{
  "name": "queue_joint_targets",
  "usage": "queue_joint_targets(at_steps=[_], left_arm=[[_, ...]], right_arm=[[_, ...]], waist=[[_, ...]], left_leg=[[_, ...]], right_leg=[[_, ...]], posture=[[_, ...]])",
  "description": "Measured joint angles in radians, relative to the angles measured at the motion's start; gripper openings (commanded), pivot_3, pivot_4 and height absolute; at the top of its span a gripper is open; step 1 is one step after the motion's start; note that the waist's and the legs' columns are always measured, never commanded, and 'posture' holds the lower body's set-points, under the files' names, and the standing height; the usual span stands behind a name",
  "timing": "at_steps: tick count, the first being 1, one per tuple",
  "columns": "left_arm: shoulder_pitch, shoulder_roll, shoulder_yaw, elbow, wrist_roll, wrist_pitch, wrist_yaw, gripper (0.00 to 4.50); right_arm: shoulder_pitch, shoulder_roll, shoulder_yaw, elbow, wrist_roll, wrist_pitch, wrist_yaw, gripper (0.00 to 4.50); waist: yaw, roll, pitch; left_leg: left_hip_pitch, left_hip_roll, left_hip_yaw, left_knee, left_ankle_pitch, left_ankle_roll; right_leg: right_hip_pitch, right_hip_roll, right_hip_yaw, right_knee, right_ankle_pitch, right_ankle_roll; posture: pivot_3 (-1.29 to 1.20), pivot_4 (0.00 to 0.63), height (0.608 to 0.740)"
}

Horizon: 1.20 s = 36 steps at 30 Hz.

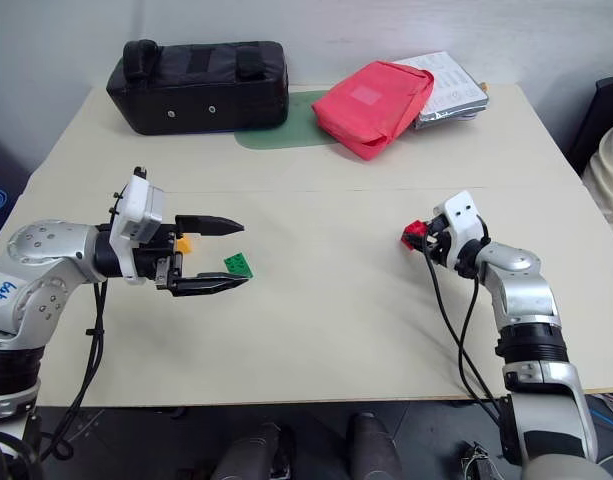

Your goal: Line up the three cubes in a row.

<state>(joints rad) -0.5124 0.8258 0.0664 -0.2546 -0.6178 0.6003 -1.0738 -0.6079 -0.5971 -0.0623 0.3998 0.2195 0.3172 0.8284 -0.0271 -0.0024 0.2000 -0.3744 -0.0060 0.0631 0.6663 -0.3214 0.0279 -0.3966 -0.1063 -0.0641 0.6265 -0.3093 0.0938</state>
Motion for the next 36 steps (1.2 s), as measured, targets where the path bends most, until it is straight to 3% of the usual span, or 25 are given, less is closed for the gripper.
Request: queue_joint_targets(at_steps=[6,10,27,35,36], left_arm=[[0.013,0.032,-0.06,-0.017,0.001,-0.004,-0.105,4.5],[0.014,0.056,-0.116,-0.022,0.04,-0.059,-0.187,4.5],[0.014,0.05,-0.163,-0.017,0.097,-0.134,-0.234,4.5],[0.014,0.04,-0.163,-0.016,0.097,-0.132,-0.207,4.5],[0.014,0.04,-0.162,-0.016,0.097,-0.13,-0.202,4.5]], right_arm=[[0.154,-0.176,0.07,-0.408,0.184,0.056,0.413,1.49],[0.255,-0.245,0.146,-0.565,0.19,0.012,0.551,1.49],[0.314,-0.172,0.252,-0.518,0.055,-0.186,0.503,1.49],[0.317,-0.156,0.26,-0.491,0.039,-0.18,0.49,4.28],[0.318,-0.159,0.258,-0.495,0.043,-0.174,0.491,4.46]], waist=[[0.005,0.0,0.0],[0.007,-0.002,0.0],[0.026,-0.002,0.0],[0.026,-0.002,0.0],[0.026,-0.002,0.0]], left_leg=[[0.0,0.001,-0.001,0.001,0.0,0.0],[0.003,0.001,-0.001,0.001,-0.001,-0.001],[0.002,0.001,-0.001,0.002,-0.001,-0.001],[0.002,0.001,-0.001,0.003,-0.001,-0.001],[0.002,0.001,-0.001,0.003,-0.001,-0.001]], right_leg=[[0.001,0.001,0.0,-0.001,0.0,0.0],[0.004,0.001,0.0,-0.003,0.0,0.0],[0.003,0.001,0.001,-0.001,0.0,0.0],[0.003,0.001,0.0,0.0,0.0,0.0],[0.003,0.001,0.0,0.0,0.0,0.0]], posture=[[0.0,0.15,0.74],[0.0,0.15,0.74],[0.0,0.15,0.74],[0.0,0.15,0.74],[0.0,0.15,0.74]])
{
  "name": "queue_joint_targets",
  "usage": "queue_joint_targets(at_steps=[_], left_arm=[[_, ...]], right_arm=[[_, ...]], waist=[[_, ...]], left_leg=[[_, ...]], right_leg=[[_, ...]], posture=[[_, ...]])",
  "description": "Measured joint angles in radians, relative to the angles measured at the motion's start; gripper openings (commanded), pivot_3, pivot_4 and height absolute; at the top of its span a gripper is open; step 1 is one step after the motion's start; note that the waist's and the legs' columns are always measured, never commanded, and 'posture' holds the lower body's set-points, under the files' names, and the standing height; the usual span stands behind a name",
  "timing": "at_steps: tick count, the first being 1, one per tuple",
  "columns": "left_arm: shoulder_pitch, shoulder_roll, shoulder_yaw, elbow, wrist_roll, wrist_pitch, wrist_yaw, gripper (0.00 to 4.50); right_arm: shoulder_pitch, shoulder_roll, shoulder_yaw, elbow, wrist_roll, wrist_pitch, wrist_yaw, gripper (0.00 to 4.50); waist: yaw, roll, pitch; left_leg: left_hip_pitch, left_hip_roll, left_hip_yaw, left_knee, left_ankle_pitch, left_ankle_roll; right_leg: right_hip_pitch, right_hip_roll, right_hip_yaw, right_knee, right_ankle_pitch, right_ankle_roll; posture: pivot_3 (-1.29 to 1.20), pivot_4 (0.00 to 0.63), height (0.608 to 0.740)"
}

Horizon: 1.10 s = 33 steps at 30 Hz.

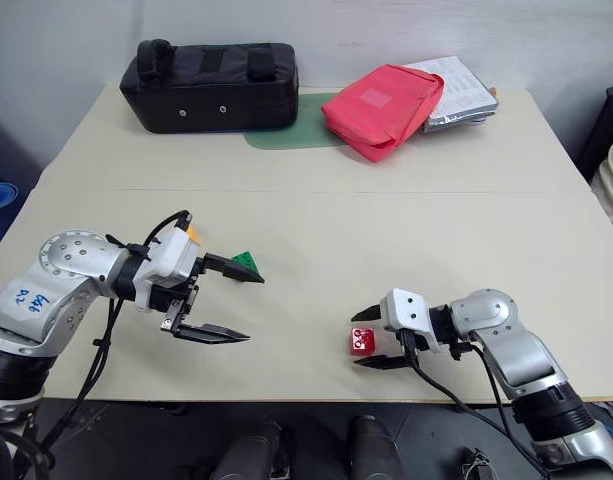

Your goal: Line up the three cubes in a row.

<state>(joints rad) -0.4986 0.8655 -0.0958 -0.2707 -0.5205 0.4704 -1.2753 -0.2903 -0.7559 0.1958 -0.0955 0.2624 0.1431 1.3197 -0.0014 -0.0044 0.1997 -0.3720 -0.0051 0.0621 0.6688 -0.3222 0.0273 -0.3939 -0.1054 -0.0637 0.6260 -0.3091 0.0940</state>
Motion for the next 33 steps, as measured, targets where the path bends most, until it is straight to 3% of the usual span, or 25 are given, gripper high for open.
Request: queue_joint_targets(at_steps=[5,9,12,18,23,28,33], left_arm=[[0.076,0.014,0.062,0.003,0.0,0.009,0.037,4.5],[0.258,0.056,0.241,0.007,0.0,0.033,0.115,4.5],[0.377,0.064,0.374,0.006,0.013,0.034,0.168,4.5],[0.702,0.05,0.691,0.004,0.024,0.057,0.207,4.5],[0.845,0.018,0.832,0.006,0.035,0.051,0.22,4.5],[0.809,0.024,0.821,0.004,0.031,0.055,0.232,4.5],[0.574,0.074,0.625,-0.011,0.045,0.064,0.274,4.5]], right_arm=[[0.004,-0.066,-0.082,-0.068,0.08,0.076,0.006,4.46],[-0.004,-0.2,-0.275,-0.087,0.211,0.229,0.012,4.46],[-0.013,-0.239,-0.359,-0.073,0.283,0.299,0.024,4.46],[-0.021,-0.281,-0.454,0.03,0.331,0.366,0.025,4.46],[-0.013,-0.284,-0.468,0.027,0.343,0.368,0.03,4.46],[-0.015,-0.283,-0.466,0.024,0.345,0.375,0.022,4.46],[-0.035,-0.273,-0.451,0.012,0.35,0.387,0.011,4.46]], waist=[[-0.003,0.0,0.0],[-0.002,0.0,0.0],[-0.002,0.0,0.0],[-0.006,0.0,0.0],[0.0,0.0,0.0],[0.001,0.0,0.0],[-0.002,0.001,0.0]], left_leg=[[0.0,0.0,0.0,-0.001,0.0,0.0],[0.0,0.001,-0.002,-0.001,0.0,0.0],[0.001,0.001,-0.002,-0.002,-0.001,0.001],[0.001,0.0,-0.002,-0.004,-0.003,0.0],[0.001,0.0,-0.002,-0.004,-0.006,-0.001],[0.001,0.0,-0.002,-0.004,-0.007,-0.003],[0.001,0.0,-0.002,-0.004,-0.005,-0.001]], right_leg=[[0.0,0.0,0.0,0.0,0.0,0.0],[0.0,-0.001,-0.001,-0.003,0.0,0.0],[0.001,-0.003,-0.001,-0.005,0.0,-0.001],[0.0,-0.004,-0.001,-0.007,-0.001,-0.002],[0.0,-0.005,-0.001,-0.006,-0.001,-0.002],[0.0,-0.006,-0.002,-0.006,-0.001,-0.003],[0.0,-0.006,-0.002,-0.006,-0.001,-0.002]], posture=[[0.0,0.15,0.74],[0.0,0.15,0.74],[0.0,0.15,0.74],[0.0,0.15,0.74],[0.0,0.15,0.74],[0.0,0.15,0.74],[0.0,0.15,0.74]])
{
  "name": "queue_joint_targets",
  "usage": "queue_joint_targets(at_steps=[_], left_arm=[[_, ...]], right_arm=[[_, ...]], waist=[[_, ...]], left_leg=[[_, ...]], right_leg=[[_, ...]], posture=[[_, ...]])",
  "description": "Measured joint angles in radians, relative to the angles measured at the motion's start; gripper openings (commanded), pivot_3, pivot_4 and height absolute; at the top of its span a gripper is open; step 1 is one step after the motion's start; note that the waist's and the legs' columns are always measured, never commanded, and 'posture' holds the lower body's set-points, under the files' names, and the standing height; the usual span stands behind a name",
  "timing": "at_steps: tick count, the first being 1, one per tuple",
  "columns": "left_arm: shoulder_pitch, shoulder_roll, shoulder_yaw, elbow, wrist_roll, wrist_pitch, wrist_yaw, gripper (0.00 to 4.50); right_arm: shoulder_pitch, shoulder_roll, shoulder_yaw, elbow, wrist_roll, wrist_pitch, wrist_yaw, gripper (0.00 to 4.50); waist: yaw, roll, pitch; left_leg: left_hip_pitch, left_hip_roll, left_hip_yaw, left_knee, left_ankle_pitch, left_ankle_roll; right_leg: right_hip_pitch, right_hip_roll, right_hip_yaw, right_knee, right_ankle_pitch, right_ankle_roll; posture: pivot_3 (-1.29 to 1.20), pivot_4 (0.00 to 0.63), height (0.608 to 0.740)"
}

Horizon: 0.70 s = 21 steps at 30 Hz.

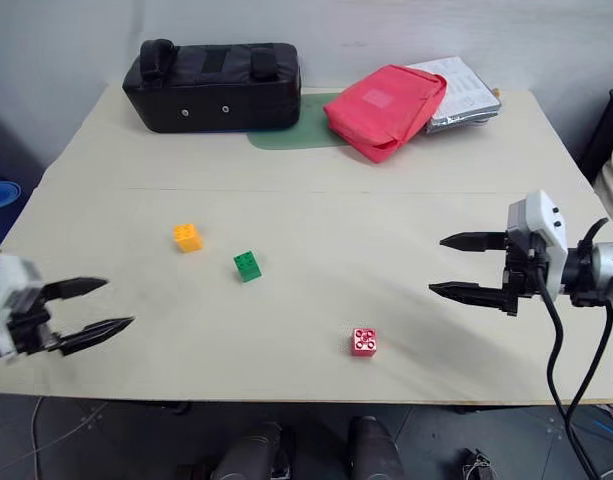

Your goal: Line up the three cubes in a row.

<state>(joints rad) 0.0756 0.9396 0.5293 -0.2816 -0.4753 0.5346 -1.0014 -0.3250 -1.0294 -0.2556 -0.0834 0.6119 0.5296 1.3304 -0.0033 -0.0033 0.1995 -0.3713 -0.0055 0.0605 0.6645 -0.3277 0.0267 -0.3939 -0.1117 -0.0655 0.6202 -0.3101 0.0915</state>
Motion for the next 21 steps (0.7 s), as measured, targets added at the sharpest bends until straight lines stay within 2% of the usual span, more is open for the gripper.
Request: queue_joint_targets(at_steps=[5,8,13,21], left_arm=[[-0.332,-0.051,-0.32,0.049,0.075,0.039,0.081,4.5],[-0.493,-0.114,-0.445,0.091,0.094,0.118,0.128,4.5],[-0.603,-0.158,-0.579,0.164,0.165,0.163,0.164,4.5],[-0.669,-0.226,-0.675,0.285,0.23,0.117,0.154,4.5]], right_arm=[[0.005,0.013,0.009,-0.06,0.013,0.021,-0.025,4.46],[0.026,0.015,0.011,-0.12,0.03,0.035,-0.037,4.46],[0.049,0.028,0.012,-0.167,0.044,0.057,-0.074,4.46],[0.065,0.038,0.012,-0.207,0.05,0.061,-0.109,4.46]], waist=[[0.002,0.0,0.0],[0.003,0.0,0.0],[0.002,-0.001,0.001],[0.006,-0.002,0.001]], left_leg=[[-0.001,-0.001,0.001,0.0,0.001,0.001],[-0.003,-0.001,0.001,0.002,0.002,0.002],[-0.002,0.0,0.004,0.003,0.004,0.002],[-0.002,0.0,0.003,0.006,0.004,0.003]], right_leg=[[0.0,0.001,-0.001,0.001,0.001,0.001],[-0.001,0.002,-0.002,0.004,0.001,0.002],[-0.001,0.004,-0.001,0.005,0.001,0.002],[0.0,0.003,-0.001,0.005,0.002,0.003]], posture=[[0.0,0.15,0.74],[0.0,0.15,0.74],[0.0,0.15,0.74],[0.0,0.15,0.74]])
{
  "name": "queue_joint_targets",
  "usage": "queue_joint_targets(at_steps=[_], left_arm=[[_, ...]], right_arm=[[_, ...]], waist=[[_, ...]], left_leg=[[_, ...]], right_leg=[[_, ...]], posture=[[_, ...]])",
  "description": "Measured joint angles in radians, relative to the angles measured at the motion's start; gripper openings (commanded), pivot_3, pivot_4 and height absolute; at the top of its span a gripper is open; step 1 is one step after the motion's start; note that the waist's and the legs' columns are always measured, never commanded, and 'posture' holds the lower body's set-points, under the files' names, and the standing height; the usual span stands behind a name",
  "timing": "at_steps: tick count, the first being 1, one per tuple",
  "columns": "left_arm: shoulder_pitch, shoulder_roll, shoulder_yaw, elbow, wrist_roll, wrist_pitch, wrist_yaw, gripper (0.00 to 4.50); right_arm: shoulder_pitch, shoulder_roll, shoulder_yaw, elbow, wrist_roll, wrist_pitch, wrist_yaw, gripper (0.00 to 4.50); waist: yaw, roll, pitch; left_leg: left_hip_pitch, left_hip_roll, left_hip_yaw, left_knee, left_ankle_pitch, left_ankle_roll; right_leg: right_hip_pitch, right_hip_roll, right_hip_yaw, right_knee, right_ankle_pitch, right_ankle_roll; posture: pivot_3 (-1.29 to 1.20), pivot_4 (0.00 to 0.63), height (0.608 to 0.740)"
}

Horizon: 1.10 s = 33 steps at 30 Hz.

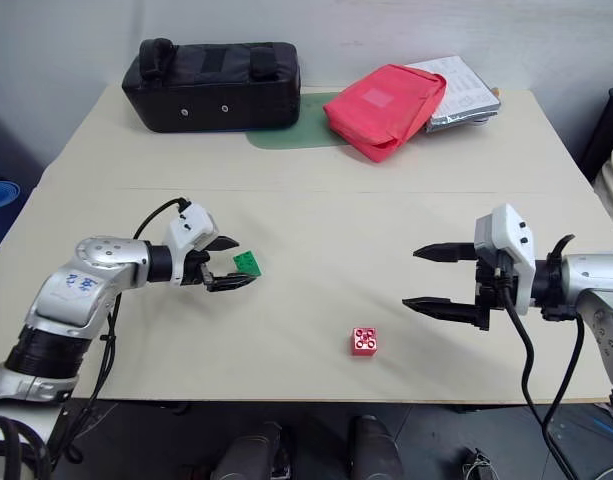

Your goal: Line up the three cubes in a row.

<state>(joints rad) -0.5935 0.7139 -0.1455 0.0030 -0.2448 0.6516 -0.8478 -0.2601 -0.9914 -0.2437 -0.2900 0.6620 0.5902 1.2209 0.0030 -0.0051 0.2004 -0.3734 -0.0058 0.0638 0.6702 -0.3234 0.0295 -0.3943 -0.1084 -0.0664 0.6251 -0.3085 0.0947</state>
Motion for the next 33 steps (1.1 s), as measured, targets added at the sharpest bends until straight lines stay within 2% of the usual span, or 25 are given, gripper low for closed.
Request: queue_joint_targets(at_steps=[3,10,11,16,20,23,29,33], left_arm=[[-0.018,-0.024,-0.026,0.052,0.029,-0.032,0.002,3.91],[-0.026,-0.037,-0.04,0.095,0.06,-0.082,-0.033,1.68],[-0.026,-0.037,-0.04,0.095,0.062,-0.086,-0.035,1.47],[-0.022,-0.035,-0.039,0.078,0.057,-0.104,-0.082,1.49],[0.032,0.017,-0.045,-0.124,-0.033,-0.177,-0.276,1.49],[0.041,0.038,-0.064,-0.186,-0.044,-0.202,-0.339,1.49],[0.056,0.045,-0.175,-0.181,0.04,-0.281,-0.388,1.49],[0.056,-0.007,-0.232,-0.142,0.102,-0.314,-0.37,1.49]], right_arm=[[-0.008,0.001,0.0,-0.001,0.005,0.0,-0.006,4.5],[-0.017,0.001,0.001,-0.002,0.006,-0.004,-0.008,4.5],[-0.017,0.001,0.001,-0.002,0.006,-0.004,-0.008,4.5],[-0.017,0.001,0.002,-0.003,0.006,-0.007,-0.007,4.5],[-0.004,0.001,0.004,-0.006,0.003,-0.022,0.006,4.5],[0.008,0.0,0.004,-0.025,0.003,-0.024,0.015,4.5],[0.093,-0.02,0.007,-0.086,-0.017,-0.043,0.051,4.5],[0.121,-0.024,0.009,-0.121,-0.025,-0.05,0.052,4.5]], waist=[[0.001,0.0,0.0],[0.001,0.0,0.0],[0.001,0.0,0.0],[0.002,0.0,0.0],[-0.001,0.0,0.0],[-0.001,0.0,0.0],[0.004,0.0,0.0],[0.012,0.0,0.0]], left_leg=[[0.0,0.0,0.0,0.0,0.0,0.0],[0.0,0.0,0.0,0.0,0.0,0.0],[0.0,0.0,0.0,0.0,0.0,0.0],[-0.001,0.0,0.0,0.001,0.0,0.0],[-0.001,0.0,-0.001,0.0,0.0,0.0],[-0.001,0.0,-0.001,0.003,0.0,0.0],[-0.001,0.0,-0.001,0.004,-0.001,0.001],[-0.001,0.0,-0.001,0.005,-0.001,0.001]], right_leg=[[0.0,0.0,0.0,0.001,0.0,0.0],[0.0,0.0,0.0,0.001,0.0,0.0],[0.0,0.0,0.0,0.001,0.0,0.0],[0.0,0.0,0.0,0.001,0.0,0.0],[0.0,0.0,-0.001,0.0,0.0,0.0],[0.001,0.0,-0.001,-0.001,0.0,0.0],[0.001,0.0,0.0,-0.001,0.0,0.0],[0.001,0.0,0.0,-0.001,0.0,0.0]], posture=[[0.0,0.15,0.74],[0.0,0.15,0.74],[0.0,0.15,0.74],[0.0,0.15,0.74],[0.0,0.15,0.74],[0.0,0.15,0.74],[0.0,0.15,0.74],[0.0,0.15,0.74]])
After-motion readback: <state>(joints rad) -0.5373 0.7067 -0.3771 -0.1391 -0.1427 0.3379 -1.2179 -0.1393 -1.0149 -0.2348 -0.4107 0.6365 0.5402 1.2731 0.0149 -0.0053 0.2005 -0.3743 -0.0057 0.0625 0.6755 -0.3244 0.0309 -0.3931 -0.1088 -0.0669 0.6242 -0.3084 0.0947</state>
